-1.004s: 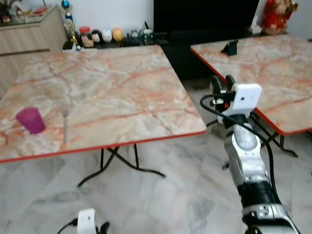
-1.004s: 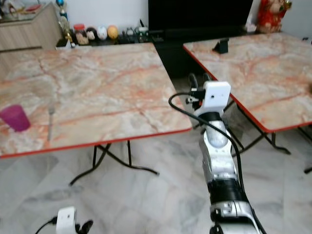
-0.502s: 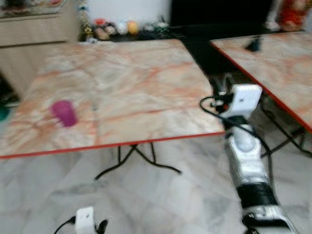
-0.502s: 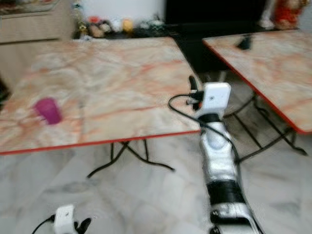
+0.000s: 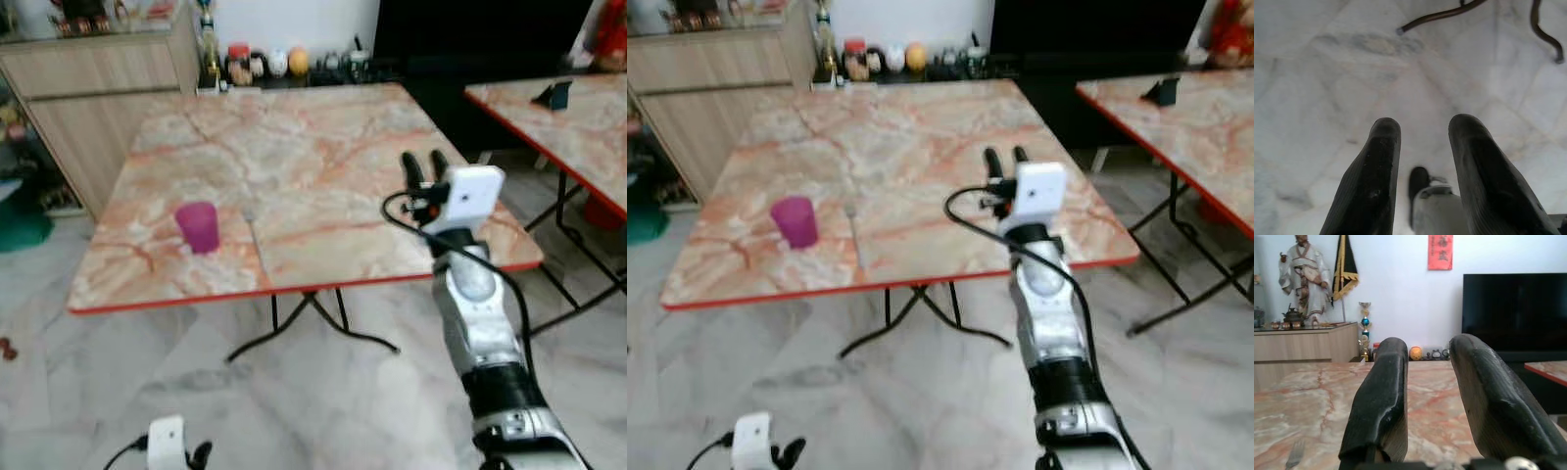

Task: Setting the table

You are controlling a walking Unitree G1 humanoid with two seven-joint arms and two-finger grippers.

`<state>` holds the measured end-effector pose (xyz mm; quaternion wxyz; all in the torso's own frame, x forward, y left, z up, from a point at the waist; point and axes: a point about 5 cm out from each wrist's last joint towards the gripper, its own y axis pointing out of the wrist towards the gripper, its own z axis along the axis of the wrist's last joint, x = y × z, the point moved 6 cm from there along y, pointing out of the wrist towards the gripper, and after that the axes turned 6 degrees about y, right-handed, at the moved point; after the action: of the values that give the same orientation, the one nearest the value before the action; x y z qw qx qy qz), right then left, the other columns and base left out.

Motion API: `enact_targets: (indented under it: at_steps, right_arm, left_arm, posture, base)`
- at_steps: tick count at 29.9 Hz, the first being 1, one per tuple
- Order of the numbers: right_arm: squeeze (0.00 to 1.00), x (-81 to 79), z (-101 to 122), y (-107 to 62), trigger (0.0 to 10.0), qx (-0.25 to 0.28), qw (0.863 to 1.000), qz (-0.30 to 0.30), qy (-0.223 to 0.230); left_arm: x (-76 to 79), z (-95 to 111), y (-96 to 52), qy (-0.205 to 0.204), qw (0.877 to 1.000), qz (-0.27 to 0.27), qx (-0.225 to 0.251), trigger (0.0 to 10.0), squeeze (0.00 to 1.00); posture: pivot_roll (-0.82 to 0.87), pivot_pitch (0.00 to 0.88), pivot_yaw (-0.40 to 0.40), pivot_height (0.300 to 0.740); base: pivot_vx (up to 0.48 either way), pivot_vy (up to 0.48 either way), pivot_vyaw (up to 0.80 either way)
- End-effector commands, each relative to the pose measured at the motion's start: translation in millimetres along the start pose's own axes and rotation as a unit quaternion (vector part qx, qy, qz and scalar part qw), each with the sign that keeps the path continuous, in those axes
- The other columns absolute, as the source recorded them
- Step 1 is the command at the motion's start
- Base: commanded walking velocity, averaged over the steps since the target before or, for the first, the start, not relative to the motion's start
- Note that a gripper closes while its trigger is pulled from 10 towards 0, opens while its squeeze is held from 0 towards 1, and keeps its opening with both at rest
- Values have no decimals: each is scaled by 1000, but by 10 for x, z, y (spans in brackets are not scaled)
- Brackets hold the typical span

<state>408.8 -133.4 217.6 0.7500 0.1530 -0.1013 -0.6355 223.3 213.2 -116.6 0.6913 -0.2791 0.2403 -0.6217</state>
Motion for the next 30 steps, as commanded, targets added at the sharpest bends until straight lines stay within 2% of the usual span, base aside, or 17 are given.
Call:
enact_targets:
  at_steps: [1, 30]
  right_arm:
    - [0, 80, 36, -2, 10000, 5, 1000, -8, -5]
    - [0, 58, 34, 4, 10000, 8, 1000, -5, -3]
  left_arm:
    - [59, -57, -8, 1, 1000, -7, -8, 10000, 0]
    - [76, -7, 3, 4, 1000, -9, 1, 10000, 0]
  posture:
    - [-58, 0, 22, 740]
    - [-56, 0, 26, 740]
  base:
    - [0, 300, 0]
    - [0, 301, 0]
